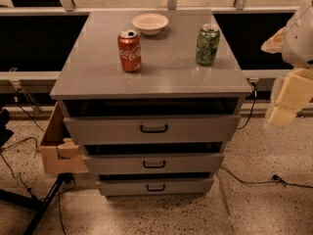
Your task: Open bottom drawer
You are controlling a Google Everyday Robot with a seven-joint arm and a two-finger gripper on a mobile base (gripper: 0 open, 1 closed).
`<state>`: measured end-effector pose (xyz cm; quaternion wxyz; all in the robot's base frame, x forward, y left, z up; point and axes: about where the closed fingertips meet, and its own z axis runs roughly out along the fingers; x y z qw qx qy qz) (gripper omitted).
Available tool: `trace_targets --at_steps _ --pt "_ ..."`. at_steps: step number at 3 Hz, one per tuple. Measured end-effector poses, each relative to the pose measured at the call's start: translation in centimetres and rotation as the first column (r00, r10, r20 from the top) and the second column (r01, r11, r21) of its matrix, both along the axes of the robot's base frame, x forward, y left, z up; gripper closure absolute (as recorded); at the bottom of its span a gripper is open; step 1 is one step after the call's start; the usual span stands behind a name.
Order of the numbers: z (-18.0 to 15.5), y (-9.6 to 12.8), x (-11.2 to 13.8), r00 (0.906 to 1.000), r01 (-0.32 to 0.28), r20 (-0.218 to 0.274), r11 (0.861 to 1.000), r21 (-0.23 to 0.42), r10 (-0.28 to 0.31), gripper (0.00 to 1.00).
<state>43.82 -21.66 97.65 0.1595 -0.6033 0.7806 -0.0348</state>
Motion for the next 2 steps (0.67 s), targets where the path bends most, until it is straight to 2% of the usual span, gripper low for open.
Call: trace_targets --at_steps 1,2 --pt "0.0 0.0 0.0 1.0000 0.000 0.000 1.000 0.000 0.000 0.00" --pt "-3.1 0.2 0.0 0.9989 0.046 0.002 0.998 -0.051 -0.046 0.00"
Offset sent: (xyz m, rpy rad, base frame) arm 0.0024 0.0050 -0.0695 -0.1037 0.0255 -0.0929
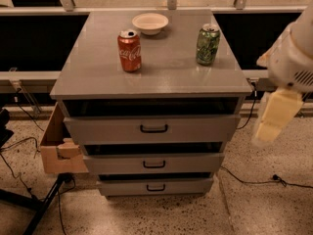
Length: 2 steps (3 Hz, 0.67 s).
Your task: Open bottom drawer
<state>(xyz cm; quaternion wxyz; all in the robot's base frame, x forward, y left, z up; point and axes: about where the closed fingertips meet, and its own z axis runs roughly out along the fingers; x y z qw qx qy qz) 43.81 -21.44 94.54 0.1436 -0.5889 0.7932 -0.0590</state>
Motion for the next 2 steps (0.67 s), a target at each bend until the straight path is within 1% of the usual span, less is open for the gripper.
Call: trace_targets --at_steps 1,2 --pt "-6.0 -0.1 -0.2 0.9990 0.043 -0.009 0.998 -0.047 -0.044 0.00" --pt "-14.8 0.1 -1.1 0.9991 0.028 -0.031 0.997 -0.077 -0.030 0.00"
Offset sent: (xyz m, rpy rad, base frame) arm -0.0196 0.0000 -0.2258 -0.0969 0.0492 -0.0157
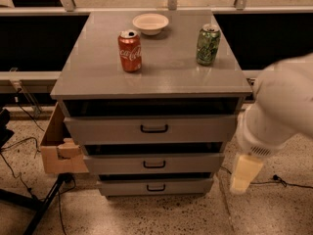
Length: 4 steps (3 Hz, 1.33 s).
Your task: Open bottom drawer
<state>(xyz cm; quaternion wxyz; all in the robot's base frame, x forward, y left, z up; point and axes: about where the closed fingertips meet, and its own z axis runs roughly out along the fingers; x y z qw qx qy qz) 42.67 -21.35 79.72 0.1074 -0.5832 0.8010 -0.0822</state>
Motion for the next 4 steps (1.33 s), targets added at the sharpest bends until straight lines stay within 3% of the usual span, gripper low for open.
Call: trace_targets --at_steps 1,2,3,4 --pt "-6.1 0.2 -0.9 0.9993 -0.012 -0.036 1.000 -0.025 0.011 0.00" --pt "-13.1 0.7 -1.9 0.9949 0.015 -0.099 1.000 -0.003 -0.016 0.00" --pt "-13.7 0.9 -1.8 0.9945 0.011 -0.104 1.000 0.000 -0.011 0.00" --pt "-18.7 3.0 -1.5 0.9894 -0.027 -0.142 0.999 0.029 0.031 0.00"
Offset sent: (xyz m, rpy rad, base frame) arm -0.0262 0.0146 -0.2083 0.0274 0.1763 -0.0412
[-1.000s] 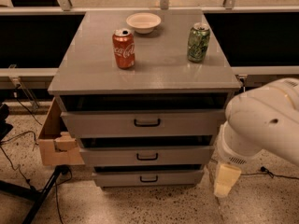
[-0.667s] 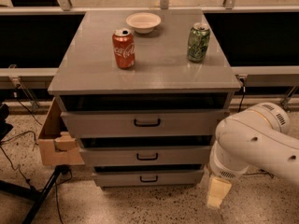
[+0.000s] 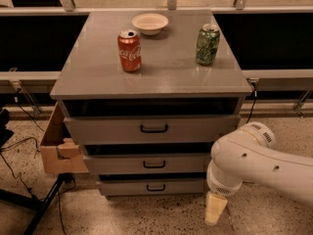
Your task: Open bottom drawer
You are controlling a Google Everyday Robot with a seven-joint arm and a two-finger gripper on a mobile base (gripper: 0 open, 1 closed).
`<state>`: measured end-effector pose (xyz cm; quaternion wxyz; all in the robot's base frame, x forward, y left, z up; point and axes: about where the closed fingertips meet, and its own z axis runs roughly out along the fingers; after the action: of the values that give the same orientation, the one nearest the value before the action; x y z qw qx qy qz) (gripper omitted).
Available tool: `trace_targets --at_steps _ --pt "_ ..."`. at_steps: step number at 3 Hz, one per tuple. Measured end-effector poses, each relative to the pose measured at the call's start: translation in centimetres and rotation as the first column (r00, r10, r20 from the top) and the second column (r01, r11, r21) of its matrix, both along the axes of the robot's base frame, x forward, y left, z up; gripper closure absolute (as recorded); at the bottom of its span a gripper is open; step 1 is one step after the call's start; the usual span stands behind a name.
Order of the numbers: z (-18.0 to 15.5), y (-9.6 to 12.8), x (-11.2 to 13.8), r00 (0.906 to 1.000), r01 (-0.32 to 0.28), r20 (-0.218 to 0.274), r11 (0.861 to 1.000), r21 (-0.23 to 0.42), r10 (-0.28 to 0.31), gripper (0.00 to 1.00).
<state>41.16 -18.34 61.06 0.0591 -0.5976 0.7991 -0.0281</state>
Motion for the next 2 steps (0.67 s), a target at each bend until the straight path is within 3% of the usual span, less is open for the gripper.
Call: trace_targets --at_steps 1,2 --pt "-7.1 2.7 0.5 0.9972 -0.058 -0.047 0.998 0.025 0.059 0.00" --pt "-15.8 5.0 1.9 0.9893 -0.100 -0.107 0.995 -0.002 0.099 0.00"
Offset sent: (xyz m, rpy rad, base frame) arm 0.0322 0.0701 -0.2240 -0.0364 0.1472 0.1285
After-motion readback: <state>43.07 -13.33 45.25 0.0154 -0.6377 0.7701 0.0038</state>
